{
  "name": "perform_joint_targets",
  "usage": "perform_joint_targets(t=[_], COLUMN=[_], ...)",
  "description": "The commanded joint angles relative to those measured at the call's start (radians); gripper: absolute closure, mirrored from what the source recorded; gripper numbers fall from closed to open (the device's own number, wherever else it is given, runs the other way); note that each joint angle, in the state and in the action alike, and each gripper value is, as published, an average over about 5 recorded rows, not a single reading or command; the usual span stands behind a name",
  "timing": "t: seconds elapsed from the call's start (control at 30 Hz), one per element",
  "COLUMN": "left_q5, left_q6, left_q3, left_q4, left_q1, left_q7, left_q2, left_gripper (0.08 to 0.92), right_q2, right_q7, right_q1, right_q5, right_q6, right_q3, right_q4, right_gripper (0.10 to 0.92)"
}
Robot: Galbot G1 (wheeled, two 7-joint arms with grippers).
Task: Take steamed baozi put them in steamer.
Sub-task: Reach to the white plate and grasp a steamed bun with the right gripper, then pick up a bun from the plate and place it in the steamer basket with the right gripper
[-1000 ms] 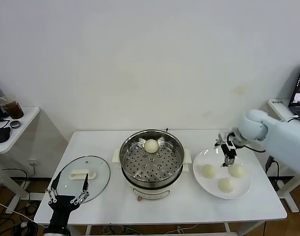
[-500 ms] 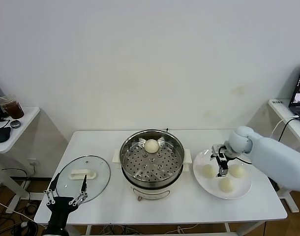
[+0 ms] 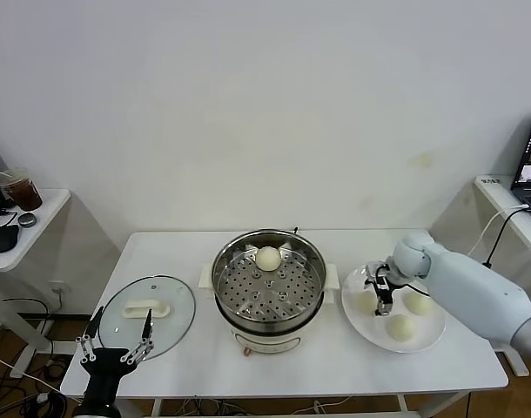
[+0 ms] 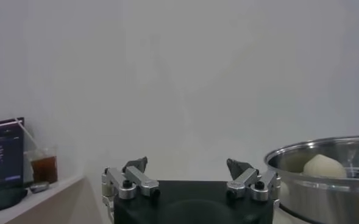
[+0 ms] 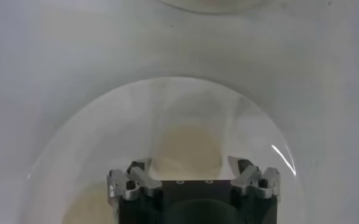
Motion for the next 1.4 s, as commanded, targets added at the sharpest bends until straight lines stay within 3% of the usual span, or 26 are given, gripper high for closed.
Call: perform_joint_targets(t=[0.03, 0.27, 0.57, 0.73, 0.9, 1.17, 1.4], left_q5=[-0.001, -0.005, -0.014, -0.022, -0.022, 0.020, 0.025], left_q6=[0.000, 0.001, 0.007, 0.006, 0.008, 0.018, 0.017], left_q3=[0.000, 0.002, 0.026, 0.035, 0.027, -0.004, -0.020], left_q4=[0.000, 0.001, 0.020, 0.029, 0.033, 0.035, 0.035], left_q1=[0.000, -0.006, -0.042, -0.056, -0.060, -0.051, -0.044], left_q7=[0.000, 0.001, 0.002, 0.002, -0.002, -0.010, -0.012], left_q2=[0.001, 0.008, 0.023, 0.028, 0.030, 0.017, 0.012], left_gripper=[0.177, 0.177, 0.177, 0.177, 0.177, 0.177, 0.177], right_q2=[0.006, -0.117, -0.218, -0.124, 0.041, 0.321, 0.467], right_q7=[-0.010, -0.049, -0.043, 0.023, 0.124, 0.222, 0.257], right_q1=[-0.003, 0.153, 0.679, 0.906, 0.918, 0.672, 0.547], right_q5=[0.004, 0.128, 0.463, 0.672, 0.808, 0.812, 0.780], right_q6=[-0.009, -0.066, -0.214, -0.342, -0.470, -0.534, -0.536], right_q3=[0.007, -0.079, -0.385, -0.554, -0.603, -0.515, -0.507], right_q4=[0.002, 0.156, 0.374, 0.480, 0.520, 0.351, 0.219], right_gripper=[0.442, 0.492, 0.487, 0.482, 0.475, 0.474, 0.474])
